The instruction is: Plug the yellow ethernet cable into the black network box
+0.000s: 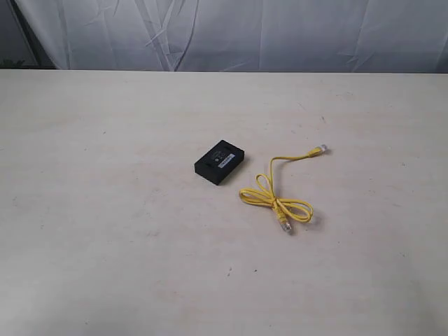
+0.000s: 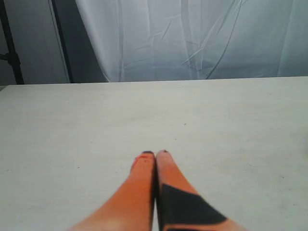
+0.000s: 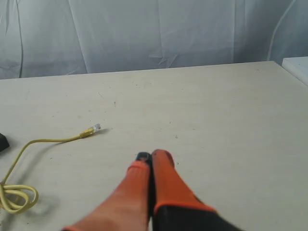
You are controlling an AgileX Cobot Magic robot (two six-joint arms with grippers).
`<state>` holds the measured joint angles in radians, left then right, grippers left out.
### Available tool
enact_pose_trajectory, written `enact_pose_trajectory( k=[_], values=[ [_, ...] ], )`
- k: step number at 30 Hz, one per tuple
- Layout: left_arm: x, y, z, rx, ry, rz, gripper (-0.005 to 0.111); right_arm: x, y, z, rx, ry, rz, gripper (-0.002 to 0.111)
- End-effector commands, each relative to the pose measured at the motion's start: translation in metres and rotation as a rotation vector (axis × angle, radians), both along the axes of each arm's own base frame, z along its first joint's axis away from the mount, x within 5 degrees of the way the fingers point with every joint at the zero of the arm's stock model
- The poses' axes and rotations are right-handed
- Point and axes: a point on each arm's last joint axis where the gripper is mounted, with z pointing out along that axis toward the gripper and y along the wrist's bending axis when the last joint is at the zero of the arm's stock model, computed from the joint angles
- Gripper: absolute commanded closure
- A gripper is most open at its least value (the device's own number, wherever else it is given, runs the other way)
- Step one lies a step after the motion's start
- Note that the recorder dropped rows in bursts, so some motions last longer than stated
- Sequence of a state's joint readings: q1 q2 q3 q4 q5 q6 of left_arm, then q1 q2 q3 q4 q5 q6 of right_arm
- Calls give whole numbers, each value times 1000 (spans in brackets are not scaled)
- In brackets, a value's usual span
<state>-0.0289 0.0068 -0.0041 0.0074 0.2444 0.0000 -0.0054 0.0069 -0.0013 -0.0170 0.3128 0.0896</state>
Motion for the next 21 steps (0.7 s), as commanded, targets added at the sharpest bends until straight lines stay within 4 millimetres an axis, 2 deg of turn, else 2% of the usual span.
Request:
enact_pose_trajectory(
  k=[1, 4, 9, 12, 16, 21],
  values=[
    [0, 0, 0, 12, -18, 3, 106, 0, 0, 1, -7, -14, -5, 109],
    [0, 0, 3, -9, -47, 1, 106, 0, 0, 1, -7, -14, -5, 109],
    [1, -3, 10, -291, -110, -7, 106, 0, 0, 1, -7, -14, -5, 109],
    [1, -4, 12, -383, -131, -5, 106, 0, 0, 1, -7, -14, -5, 109],
    [1, -1, 18, -407, -196, 8, 106, 0, 0, 1, -7, -14, -5, 109],
    [1, -1, 19, -350, -205, 8, 106, 0, 0, 1, -7, -14, -5, 109]
  ],
)
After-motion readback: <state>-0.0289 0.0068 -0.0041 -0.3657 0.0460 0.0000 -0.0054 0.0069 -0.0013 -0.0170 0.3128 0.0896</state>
